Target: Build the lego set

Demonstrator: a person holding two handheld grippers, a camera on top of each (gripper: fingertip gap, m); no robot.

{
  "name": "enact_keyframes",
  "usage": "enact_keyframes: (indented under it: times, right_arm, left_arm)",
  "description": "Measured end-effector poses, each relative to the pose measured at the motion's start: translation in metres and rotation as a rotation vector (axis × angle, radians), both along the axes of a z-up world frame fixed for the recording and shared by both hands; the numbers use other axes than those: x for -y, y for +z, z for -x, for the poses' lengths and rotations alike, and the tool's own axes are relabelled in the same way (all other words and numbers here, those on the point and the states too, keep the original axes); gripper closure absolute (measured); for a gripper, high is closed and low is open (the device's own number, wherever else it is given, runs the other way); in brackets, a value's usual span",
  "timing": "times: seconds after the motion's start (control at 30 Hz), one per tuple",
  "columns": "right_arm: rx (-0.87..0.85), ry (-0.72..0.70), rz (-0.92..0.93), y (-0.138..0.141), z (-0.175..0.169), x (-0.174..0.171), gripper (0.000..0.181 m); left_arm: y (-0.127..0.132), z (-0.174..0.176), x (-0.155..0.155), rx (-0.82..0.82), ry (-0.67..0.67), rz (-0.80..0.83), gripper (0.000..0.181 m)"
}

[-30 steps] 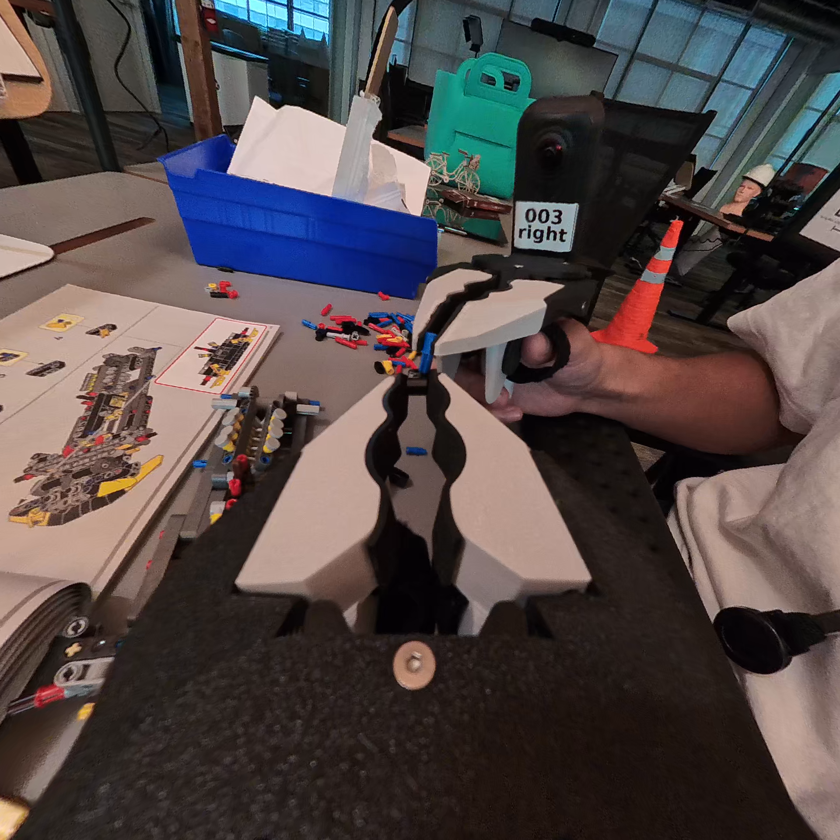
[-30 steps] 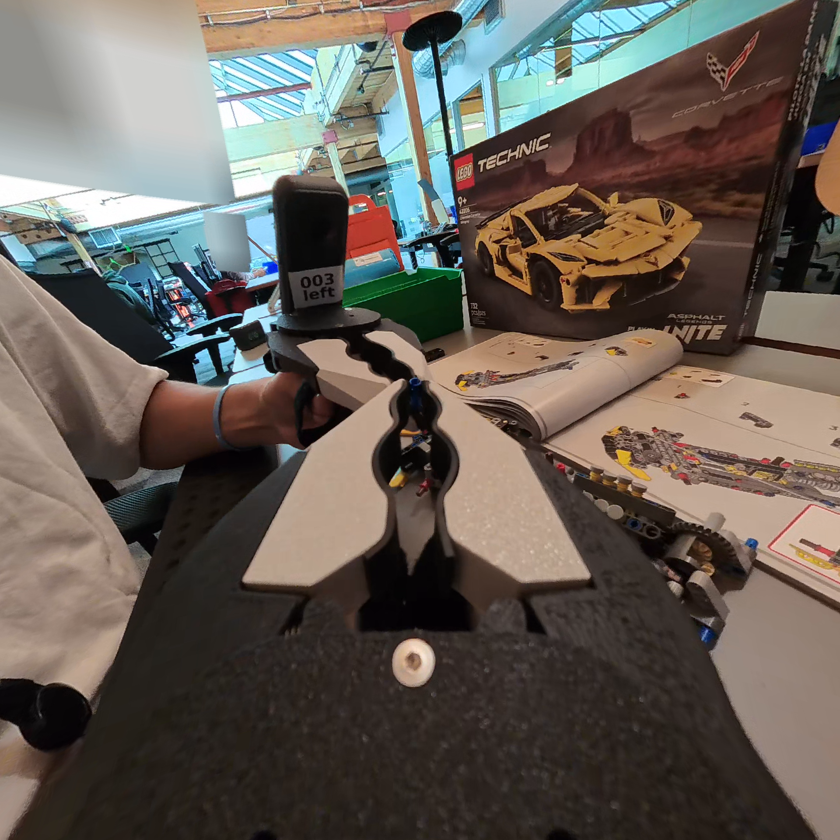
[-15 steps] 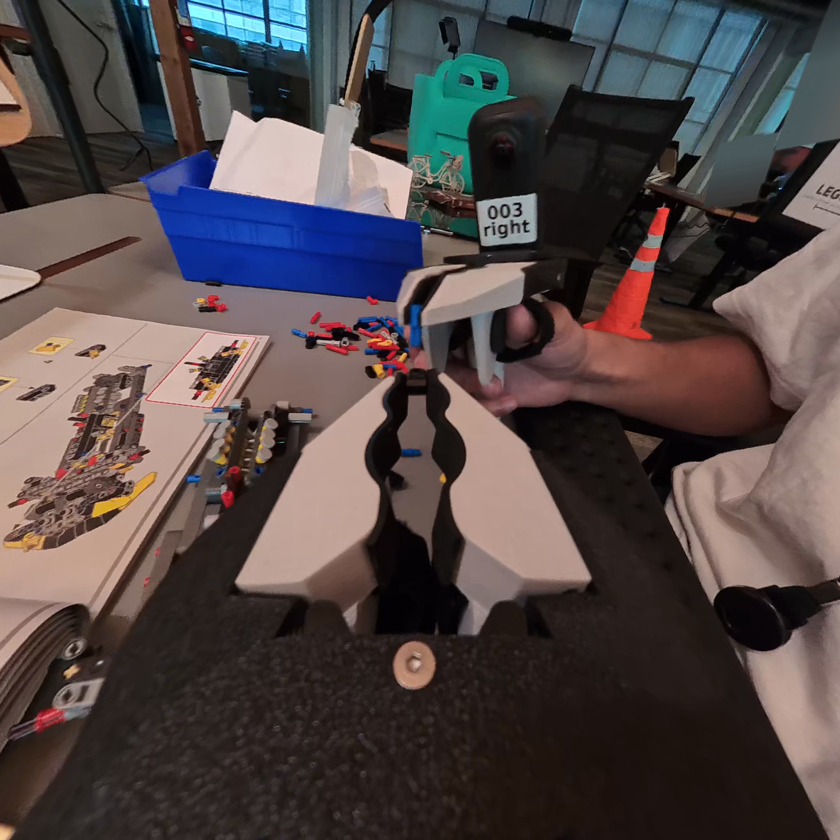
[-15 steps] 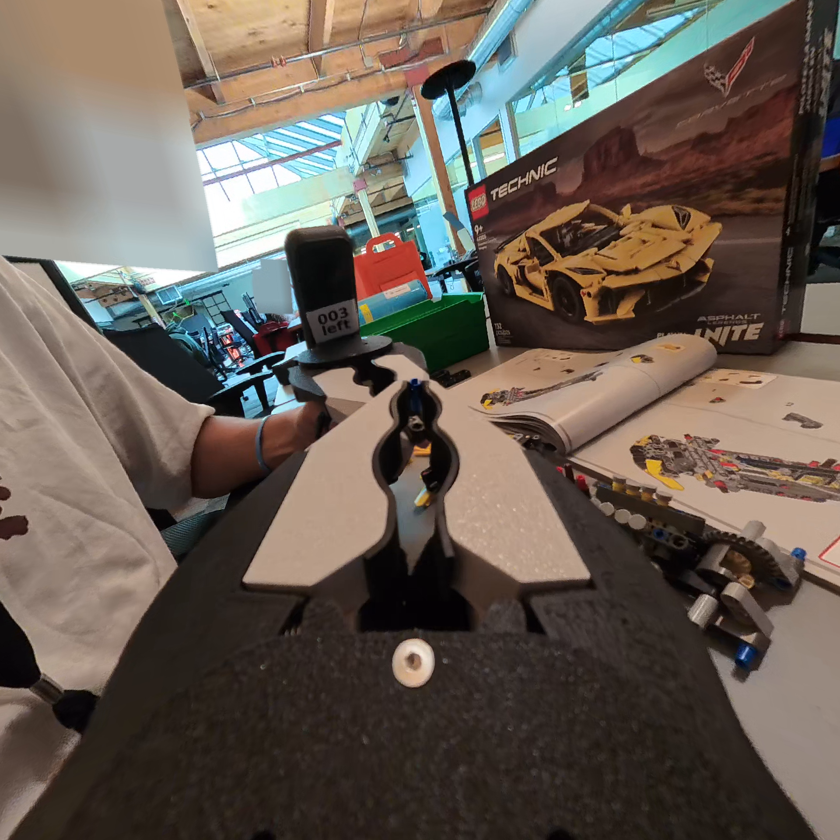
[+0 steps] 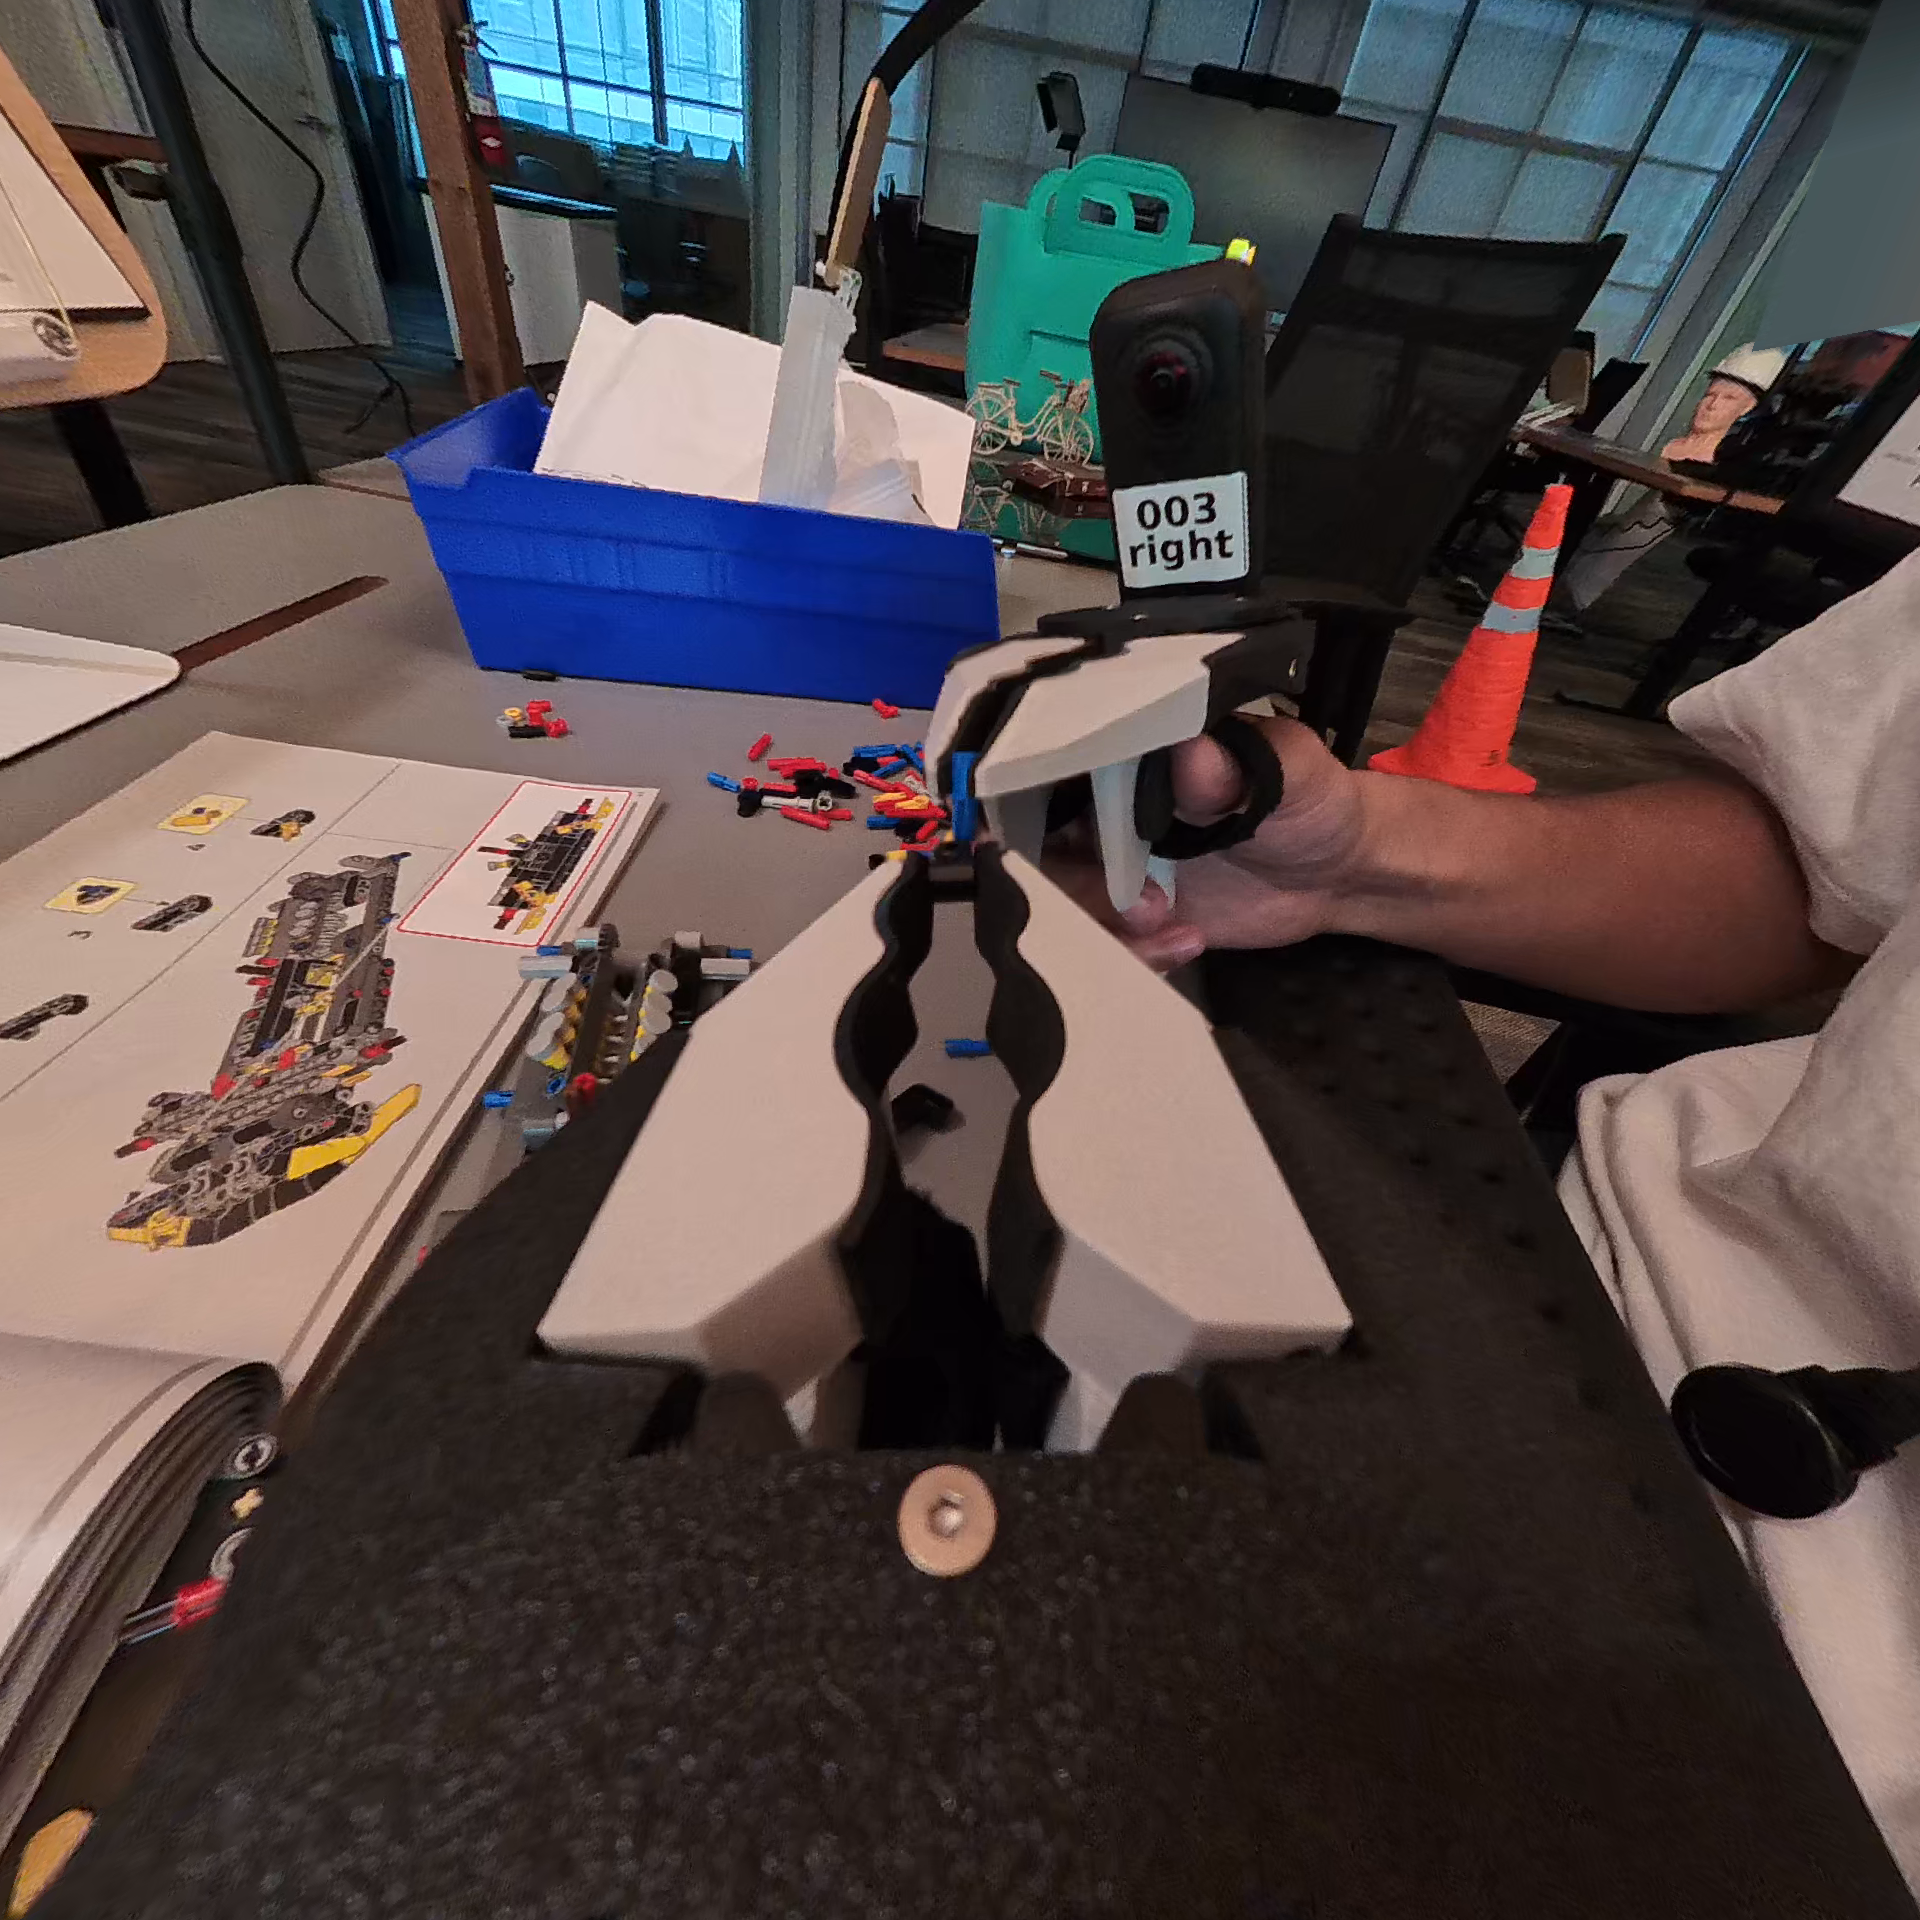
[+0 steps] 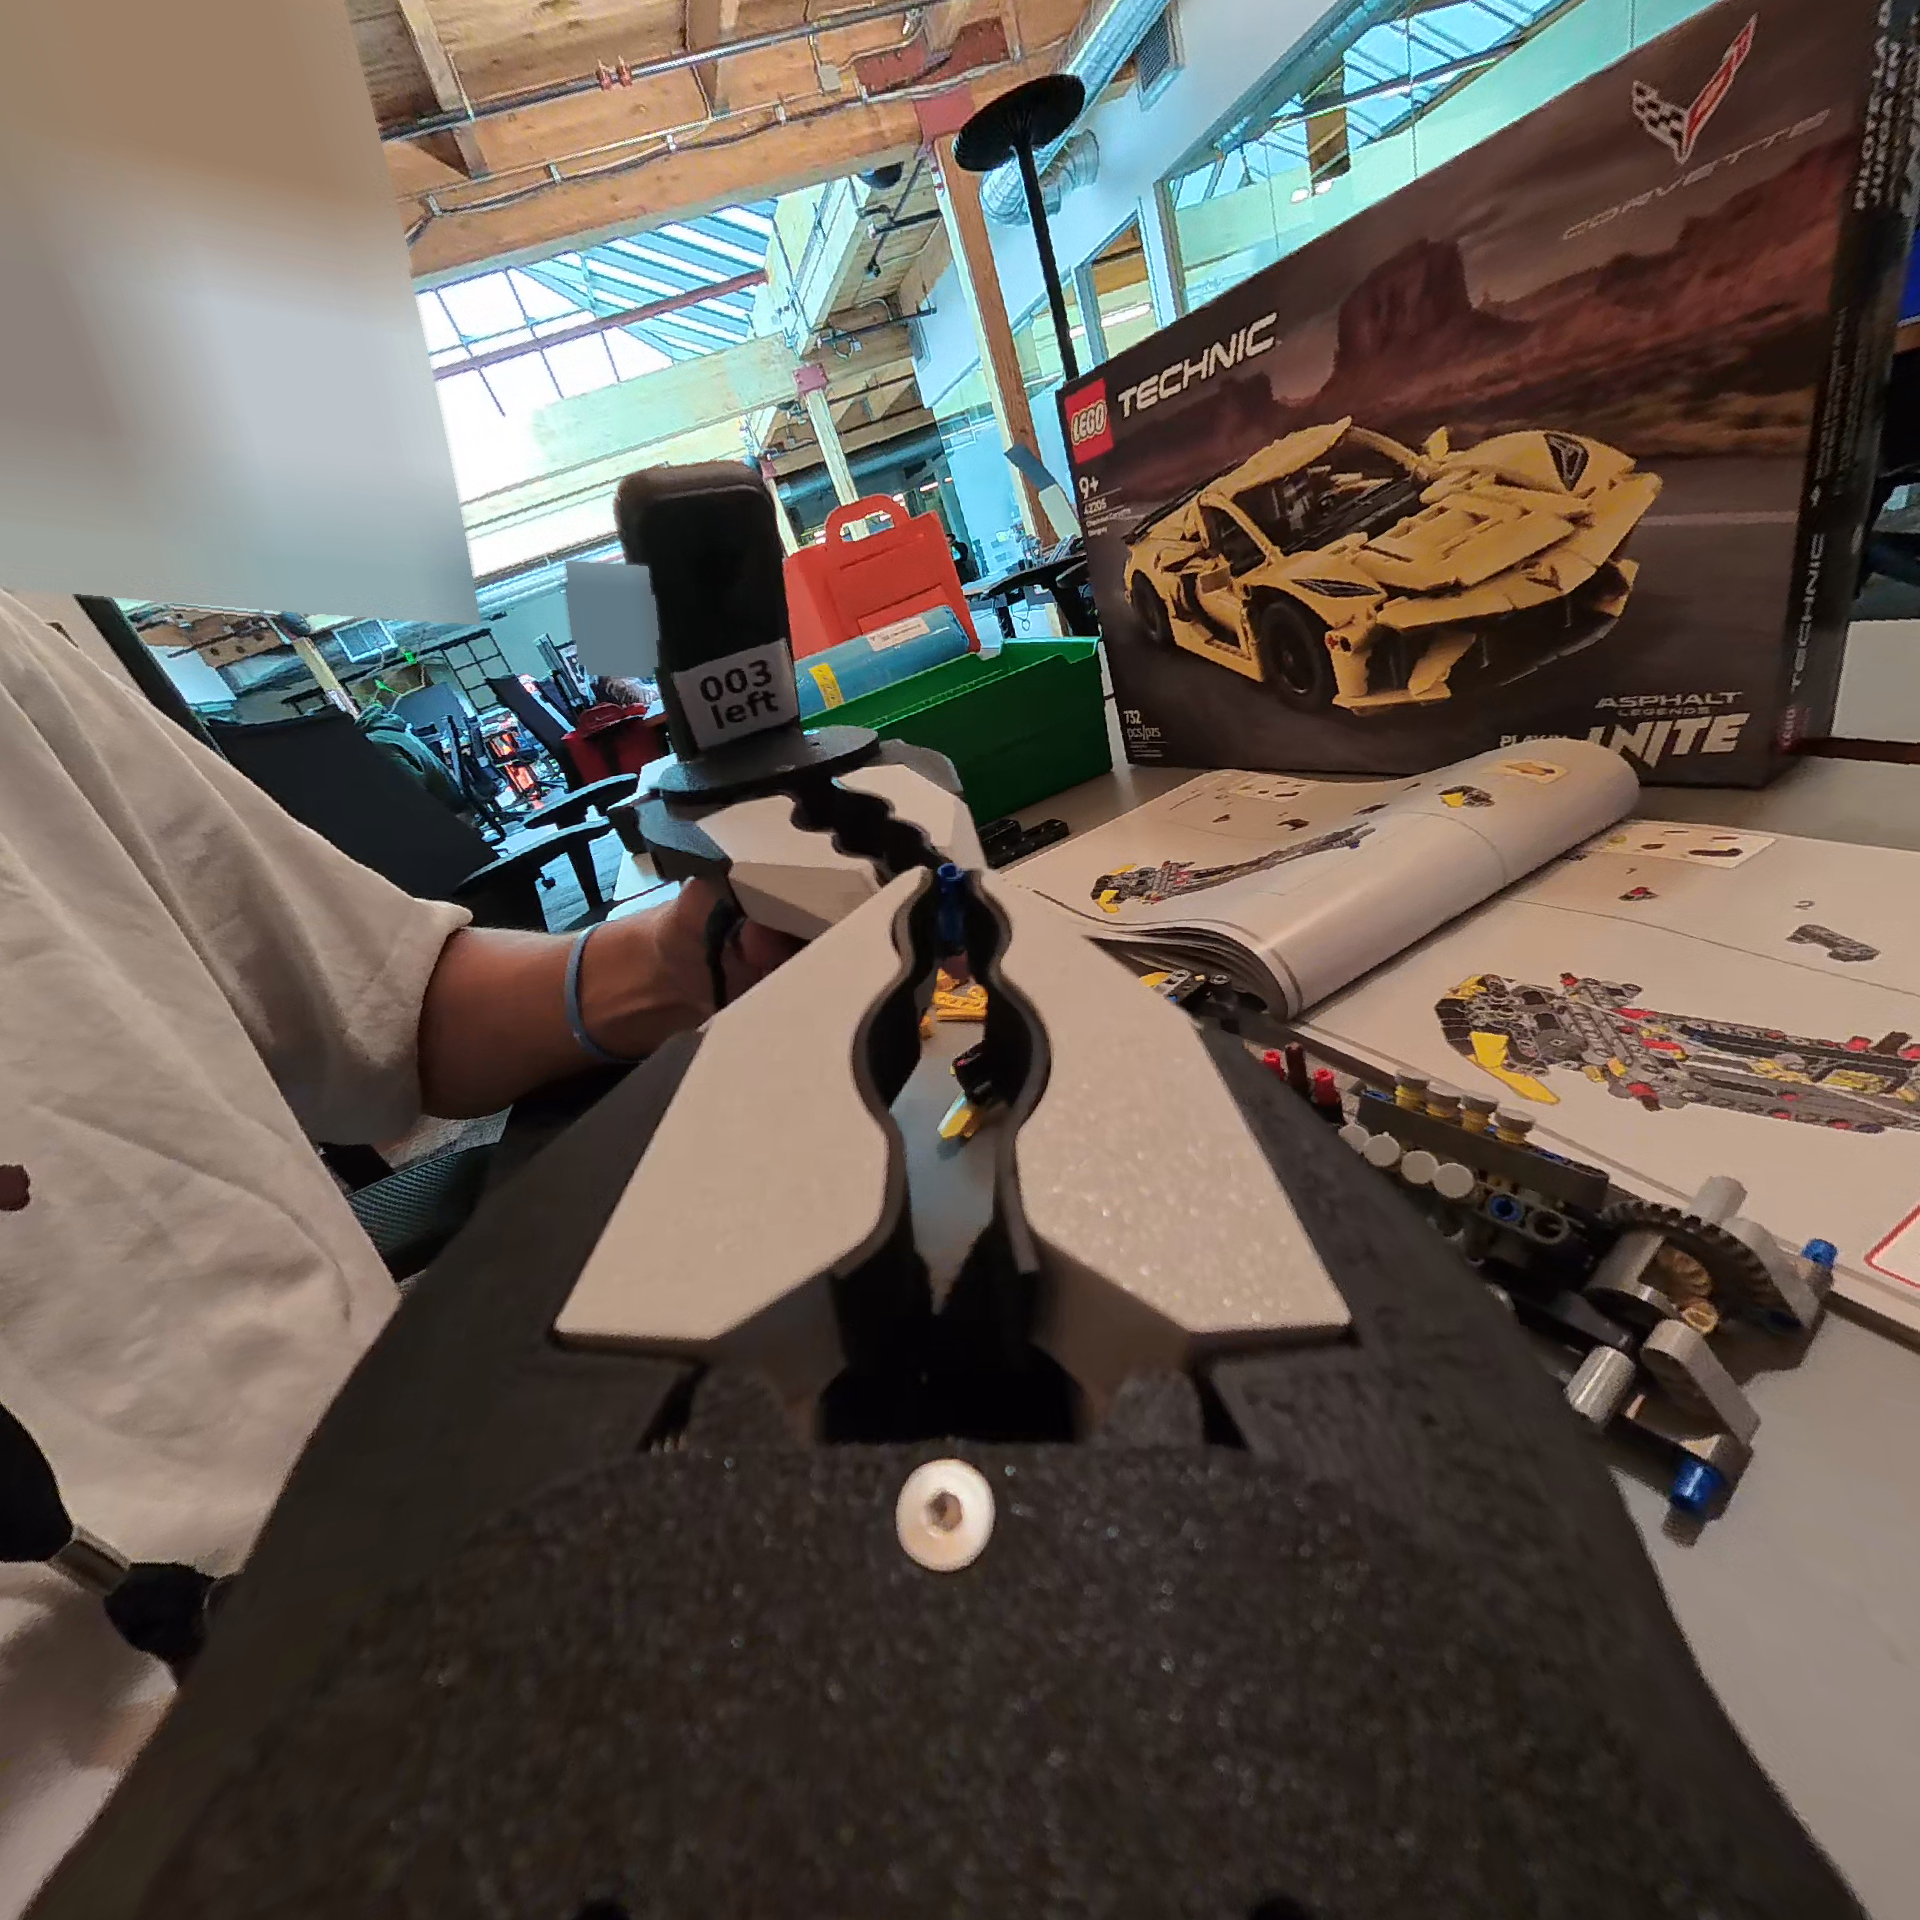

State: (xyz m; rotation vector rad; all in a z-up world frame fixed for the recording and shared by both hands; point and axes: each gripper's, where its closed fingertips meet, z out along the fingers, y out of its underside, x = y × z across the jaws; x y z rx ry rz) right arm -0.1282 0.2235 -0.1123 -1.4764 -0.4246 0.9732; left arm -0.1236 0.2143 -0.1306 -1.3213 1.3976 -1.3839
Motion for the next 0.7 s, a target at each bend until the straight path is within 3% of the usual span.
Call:
enact_keyframes:
  times: [0.7]
  right_arm:
    - [0.042, -0.02, 0.008, -0.0059, 0.0005, -0.0026, 0.178]
  left_arm:
    - [-0.008, -0.0033, -0.0012, -0.029, 0.043, -0.086, 0.174]
